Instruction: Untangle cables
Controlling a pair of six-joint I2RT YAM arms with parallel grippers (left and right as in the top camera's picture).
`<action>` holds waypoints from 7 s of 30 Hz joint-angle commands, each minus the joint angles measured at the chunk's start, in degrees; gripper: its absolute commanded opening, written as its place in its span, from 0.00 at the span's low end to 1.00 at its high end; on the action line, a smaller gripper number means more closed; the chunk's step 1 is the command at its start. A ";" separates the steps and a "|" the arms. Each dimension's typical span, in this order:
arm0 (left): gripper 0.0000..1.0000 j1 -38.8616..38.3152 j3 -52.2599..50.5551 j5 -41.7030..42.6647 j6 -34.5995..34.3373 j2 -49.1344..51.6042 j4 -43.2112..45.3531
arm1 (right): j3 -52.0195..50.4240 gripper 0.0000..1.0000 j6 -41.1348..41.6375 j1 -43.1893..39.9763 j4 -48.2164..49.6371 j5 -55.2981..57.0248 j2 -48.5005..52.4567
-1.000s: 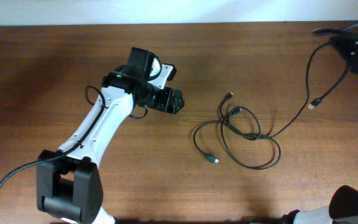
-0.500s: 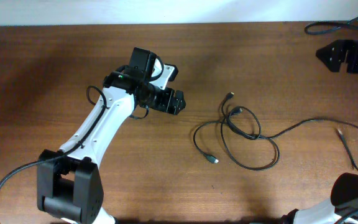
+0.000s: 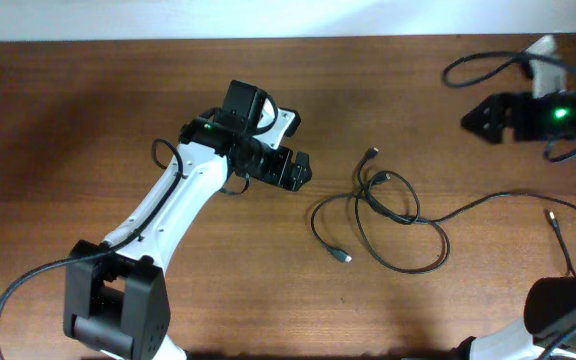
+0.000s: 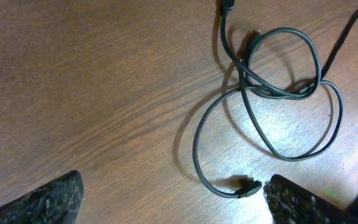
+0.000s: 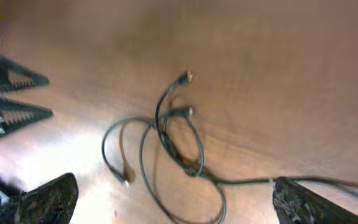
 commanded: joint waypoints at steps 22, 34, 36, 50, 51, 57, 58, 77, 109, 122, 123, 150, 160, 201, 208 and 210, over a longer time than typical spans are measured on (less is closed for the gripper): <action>0.99 0.04 -0.04 1.05 -0.13 0.42 0.98 | -39.34 0.99 55.87 1.11 27.19 30.42 -0.09; 0.99 0.04 -0.04 1.05 -0.13 0.42 -0.33 | -42.69 0.99 65.29 0.94 40.41 43.85 3.76; 0.99 0.04 -0.04 1.05 -0.11 0.42 -0.72 | -42.69 0.99 65.31 0.44 41.88 43.93 5.70; 0.99 0.04 -0.07 1.01 -0.11 0.42 -1.66 | -42.69 0.50 65.24 -9.01 52.43 43.47 13.84; 0.99 0.04 -0.07 1.03 -0.11 0.42 -1.64 | -42.69 0.39 65.24 -8.90 52.41 43.47 13.84; 0.99 0.04 -0.07 1.01 -0.09 0.42 -1.57 | -41.88 0.04 65.00 -7.52 50.05 39.19 13.66; 0.99 0.04 -0.07 1.01 -0.11 0.42 -1.57 | -41.07 0.04 64.96 -7.54 48.70 38.64 13.42; 0.99 0.04 -0.07 5.35 -0.70 0.42 -1.46 | 23.23 0.04 55.52 5.68 15.89 25.40 -2.89; 0.99 -5.40 -0.07 27.17 -26.08 0.42 17.84 | 34.25 0.04 59.45 19.47 16.55 26.82 -3.02; 0.99 -12.85 -0.04 17.66 -36.63 1.25 24.13 | 34.27 0.04 59.45 22.86 13.94 22.75 -3.04; 0.99 -13.07 -0.04 17.70 -36.68 1.75 24.13 | 34.27 0.04 59.43 22.86 13.94 22.77 -3.04; 0.99 -13.20 -0.07 5.22 -36.79 10.19 23.21 | 34.27 0.04 55.74 22.86 10.86 10.73 -4.00; 0.99 -12.94 -0.04 4.81 -38.12 13.92 28.39 | 34.27 0.04 54.66 22.86 9.25 5.86 -4.15; 0.00 -11.72 0.07 1.77 -30.05 16.35 18.71 | 34.27 0.04 54.47 28.41 8.81 9.31 -4.55; 0.00 -8.15 0.07 1.29 -26.60 16.37 14.56 | 34.27 0.04 54.53 25.16 14.86 10.91 -5.44; 0.00 -8.00 0.07 -2.12 -26.62 16.37 11.47 | 34.27 0.04 54.71 22.64 17.05 10.88 -6.14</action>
